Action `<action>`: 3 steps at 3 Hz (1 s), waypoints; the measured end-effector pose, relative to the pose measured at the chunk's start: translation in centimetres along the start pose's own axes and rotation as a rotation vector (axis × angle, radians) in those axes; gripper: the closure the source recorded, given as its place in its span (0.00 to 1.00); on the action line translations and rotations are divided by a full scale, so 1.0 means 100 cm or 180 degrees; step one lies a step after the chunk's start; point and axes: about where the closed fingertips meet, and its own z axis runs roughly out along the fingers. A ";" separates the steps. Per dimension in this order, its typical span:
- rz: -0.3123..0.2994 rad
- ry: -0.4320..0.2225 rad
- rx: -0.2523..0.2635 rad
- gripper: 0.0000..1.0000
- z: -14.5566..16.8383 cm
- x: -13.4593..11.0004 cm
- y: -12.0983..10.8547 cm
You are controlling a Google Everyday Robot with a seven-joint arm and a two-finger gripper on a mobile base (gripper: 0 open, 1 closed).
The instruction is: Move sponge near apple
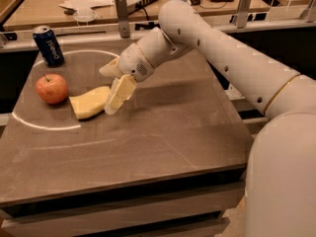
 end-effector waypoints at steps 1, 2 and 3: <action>0.0288 0.0086 0.0446 0.00 -0.024 0.016 -0.002; 0.0802 0.0133 0.1294 0.00 -0.093 0.063 0.006; 0.0751 0.0117 0.1251 0.00 -0.086 0.058 0.002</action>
Offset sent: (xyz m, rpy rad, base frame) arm 0.0358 -0.2302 -0.0005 -0.1106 -0.0600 -0.8324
